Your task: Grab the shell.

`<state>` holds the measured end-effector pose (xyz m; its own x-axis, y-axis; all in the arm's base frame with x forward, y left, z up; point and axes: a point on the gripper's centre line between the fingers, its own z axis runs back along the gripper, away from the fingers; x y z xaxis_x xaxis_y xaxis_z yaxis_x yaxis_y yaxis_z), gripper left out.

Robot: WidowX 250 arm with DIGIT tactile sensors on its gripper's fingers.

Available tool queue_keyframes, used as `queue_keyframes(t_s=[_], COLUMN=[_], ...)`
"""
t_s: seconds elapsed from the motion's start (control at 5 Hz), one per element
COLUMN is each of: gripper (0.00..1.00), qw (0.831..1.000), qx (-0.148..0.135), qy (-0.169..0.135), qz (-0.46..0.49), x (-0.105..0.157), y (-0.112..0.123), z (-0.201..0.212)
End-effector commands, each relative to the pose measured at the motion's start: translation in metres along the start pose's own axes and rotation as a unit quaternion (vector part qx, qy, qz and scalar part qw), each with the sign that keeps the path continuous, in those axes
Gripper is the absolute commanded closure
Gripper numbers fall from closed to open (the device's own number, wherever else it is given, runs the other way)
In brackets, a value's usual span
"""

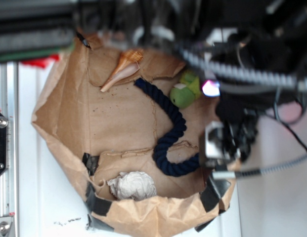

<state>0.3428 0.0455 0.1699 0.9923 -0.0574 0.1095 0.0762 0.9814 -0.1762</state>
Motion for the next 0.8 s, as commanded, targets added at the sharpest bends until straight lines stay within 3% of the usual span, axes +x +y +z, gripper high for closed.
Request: queue_keyframes(t_s=[0.0,0.2,0.4,0.6], gripper=[0.00,0.00,0.00,0.00], qw=[0.995,0.993,0.997,0.997], qx=[-0.010,-0.009,-0.004,-0.004], qy=[-0.035,-0.038,-0.016,-0.016], qz=[-0.091,-0.107,-0.078,-0.078], x=[-0.060,-0.074,-0.062,-0.062], y=[-0.018,-0.020,-0.013,-0.013], z=[0.062,0.063,0.036,0.036])
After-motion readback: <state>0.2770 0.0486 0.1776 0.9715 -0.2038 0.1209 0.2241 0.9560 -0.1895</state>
